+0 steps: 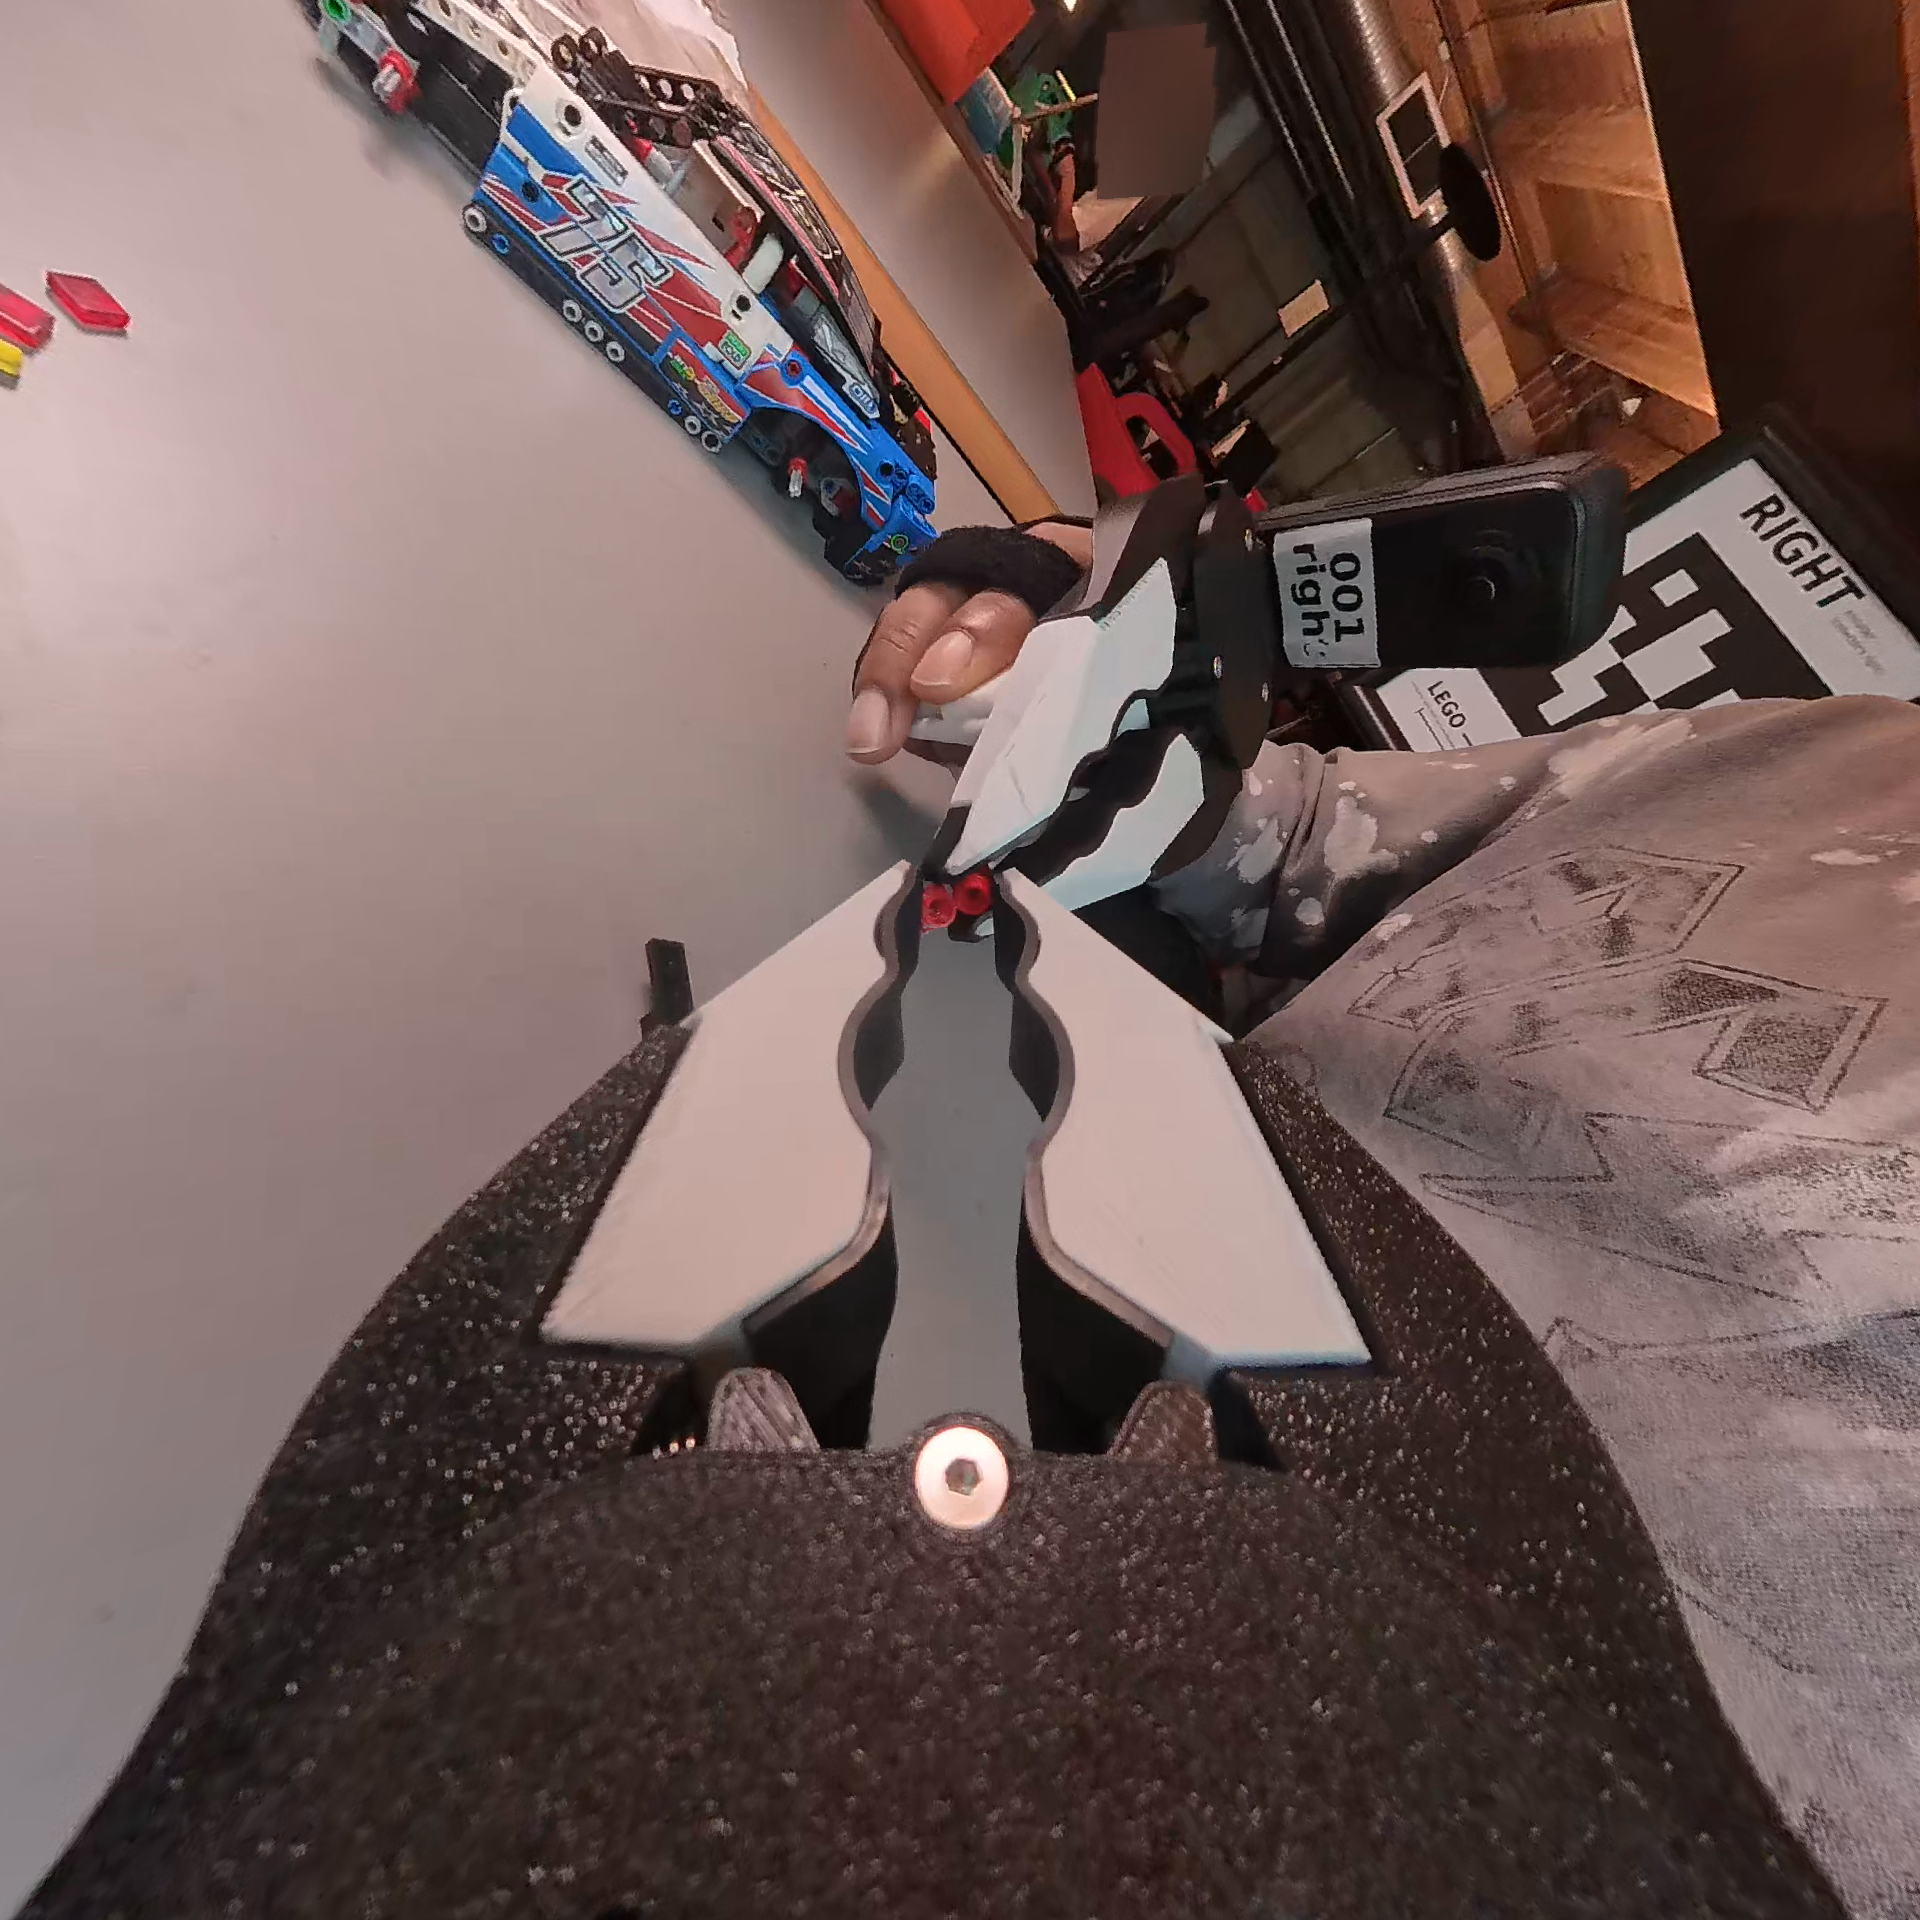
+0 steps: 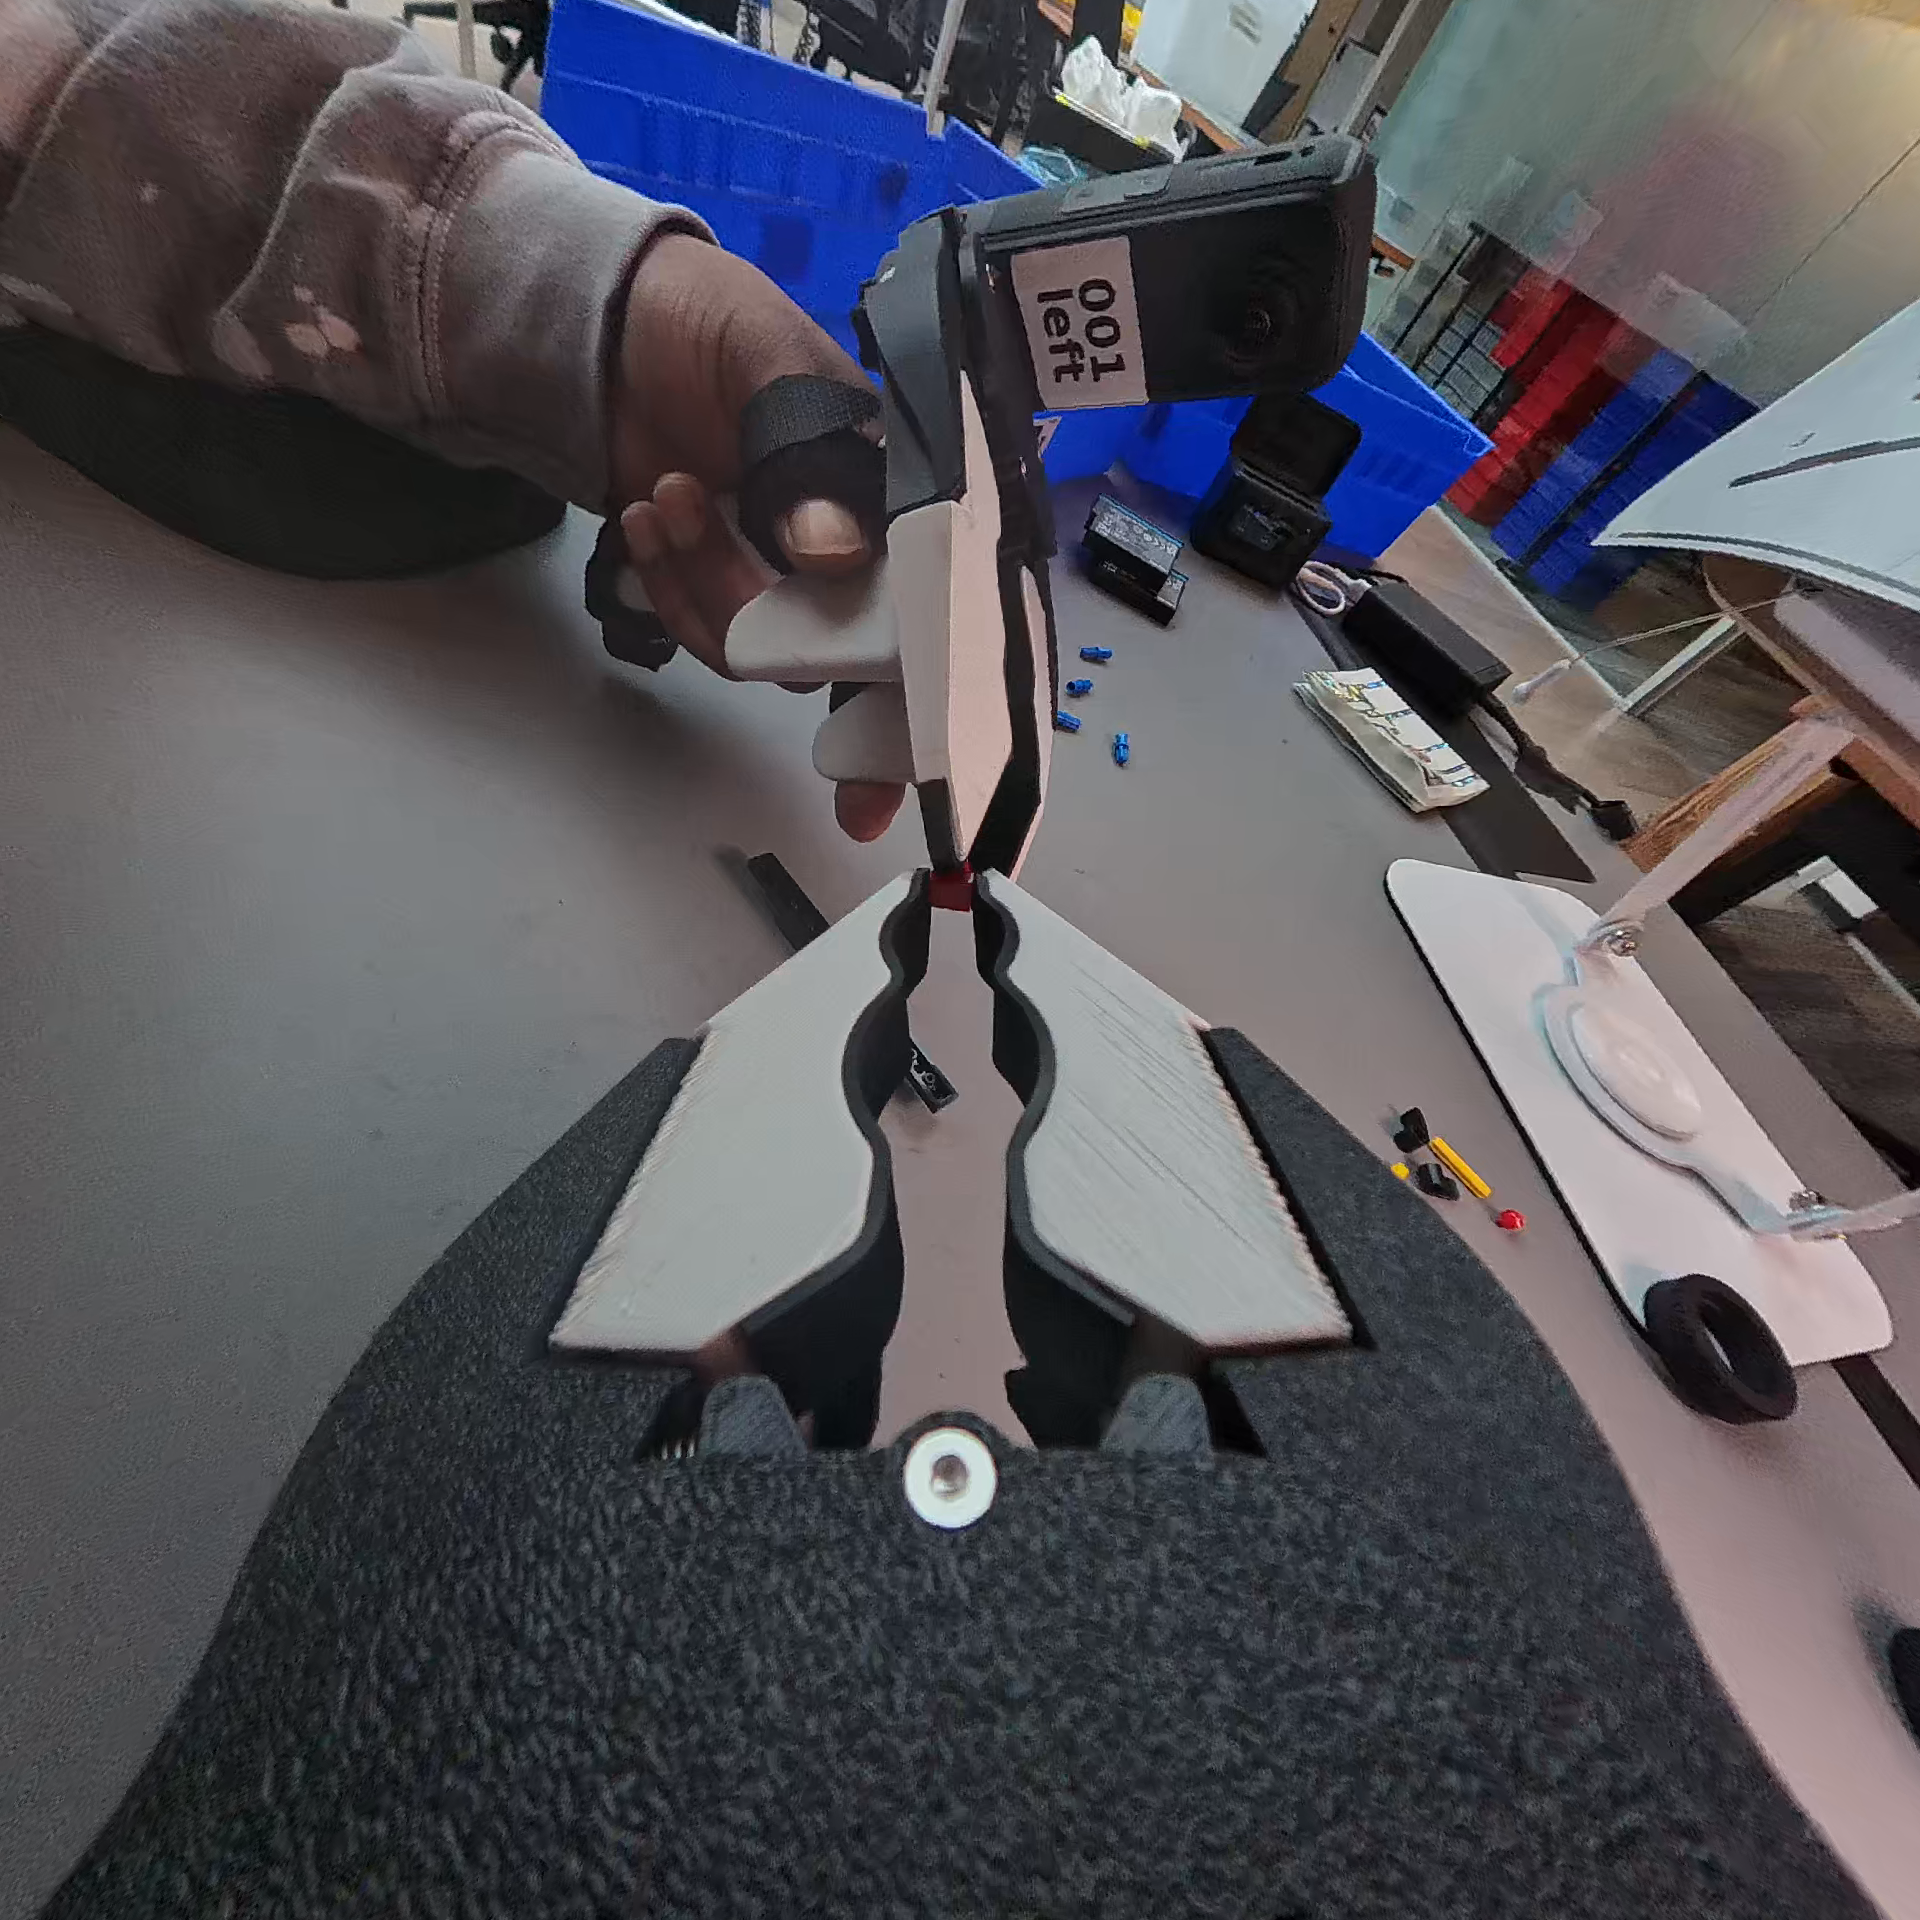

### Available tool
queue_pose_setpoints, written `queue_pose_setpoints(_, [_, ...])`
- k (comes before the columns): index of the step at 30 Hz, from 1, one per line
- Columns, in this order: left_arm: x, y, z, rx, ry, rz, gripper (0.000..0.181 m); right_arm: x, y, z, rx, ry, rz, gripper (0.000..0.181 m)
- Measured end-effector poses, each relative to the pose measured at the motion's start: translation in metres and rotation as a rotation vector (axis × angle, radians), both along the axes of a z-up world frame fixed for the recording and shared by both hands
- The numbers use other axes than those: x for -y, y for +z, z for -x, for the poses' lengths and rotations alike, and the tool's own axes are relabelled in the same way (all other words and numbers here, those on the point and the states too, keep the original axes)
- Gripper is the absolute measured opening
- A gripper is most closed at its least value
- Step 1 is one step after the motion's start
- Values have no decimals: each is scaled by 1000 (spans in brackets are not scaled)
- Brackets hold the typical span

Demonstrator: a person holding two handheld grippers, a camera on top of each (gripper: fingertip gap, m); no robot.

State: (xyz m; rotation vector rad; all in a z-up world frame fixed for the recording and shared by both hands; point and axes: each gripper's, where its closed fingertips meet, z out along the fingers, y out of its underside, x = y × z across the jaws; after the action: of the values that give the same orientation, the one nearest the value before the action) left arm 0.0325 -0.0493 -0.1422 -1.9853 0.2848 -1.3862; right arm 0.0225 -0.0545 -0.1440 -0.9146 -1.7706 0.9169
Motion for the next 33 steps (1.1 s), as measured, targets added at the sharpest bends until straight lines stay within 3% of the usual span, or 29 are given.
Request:
queue_pose_setpoints(6, [3,-5,1,-18,-26,-3,0,-1,-7,-5,40,30,5,8])
queue_pose_setpoints(15, [2,-18,5,-153,-18,-35,3,-3,-15,-9,81,47,80,8])
queue_pose_setpoints(21, [5,0,-4,54,-51,20,12,4,-1,-8,2,64,57,8])
queue_pose_setpoints(33, [9,20,-5,239,-82,60,11,7,20,-7,-115,54,-2,8])
